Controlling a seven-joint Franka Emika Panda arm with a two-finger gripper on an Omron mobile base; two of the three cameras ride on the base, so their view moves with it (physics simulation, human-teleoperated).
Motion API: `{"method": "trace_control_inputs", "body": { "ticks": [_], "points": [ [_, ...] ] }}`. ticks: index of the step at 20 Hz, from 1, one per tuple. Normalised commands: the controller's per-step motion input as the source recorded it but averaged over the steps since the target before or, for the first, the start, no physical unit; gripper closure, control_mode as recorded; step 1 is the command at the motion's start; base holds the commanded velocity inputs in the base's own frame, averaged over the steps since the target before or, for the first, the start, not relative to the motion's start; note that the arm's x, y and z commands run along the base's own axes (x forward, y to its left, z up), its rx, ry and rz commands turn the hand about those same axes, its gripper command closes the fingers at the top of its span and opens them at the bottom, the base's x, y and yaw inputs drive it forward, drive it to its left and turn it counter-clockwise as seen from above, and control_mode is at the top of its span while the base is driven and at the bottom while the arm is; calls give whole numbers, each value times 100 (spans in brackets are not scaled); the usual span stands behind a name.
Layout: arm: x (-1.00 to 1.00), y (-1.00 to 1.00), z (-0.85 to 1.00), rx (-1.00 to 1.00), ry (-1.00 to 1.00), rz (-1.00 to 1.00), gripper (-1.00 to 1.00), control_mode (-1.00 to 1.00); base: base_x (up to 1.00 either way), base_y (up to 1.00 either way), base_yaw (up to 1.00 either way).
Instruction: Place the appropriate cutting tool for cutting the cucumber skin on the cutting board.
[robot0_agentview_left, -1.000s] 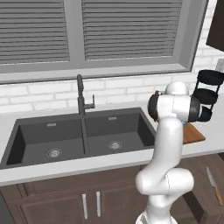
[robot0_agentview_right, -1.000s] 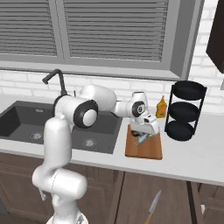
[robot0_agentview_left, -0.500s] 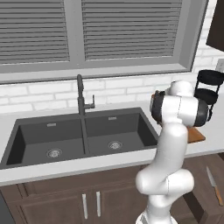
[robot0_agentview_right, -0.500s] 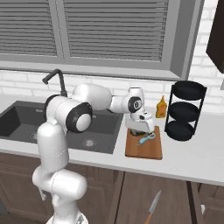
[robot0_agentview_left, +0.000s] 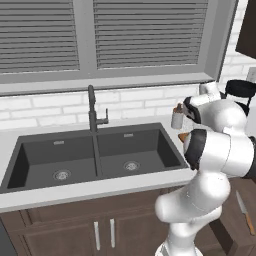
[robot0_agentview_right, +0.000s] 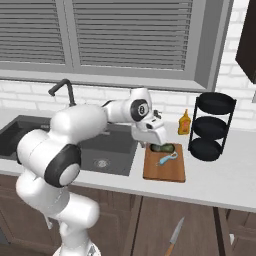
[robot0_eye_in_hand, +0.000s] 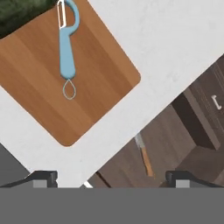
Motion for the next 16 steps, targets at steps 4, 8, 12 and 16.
{"method": "trace_control_inputs", "body": {
  "ticks": [4, 8, 12, 16],
  "points": [
    [-75, 66, 69, -10, -2, 0, -100, -100, 0, 0, 0],
    [-70, 79, 64, -9, 0, 0, -100, -100, 0, 0, 0],
    [-52, 96, 64, -10, 0, 0, -100, -100, 0, 0, 0],
    [-47, 100, 51, -11, 0, 0, -100, -100, 0, 0, 0]
  ]
}}
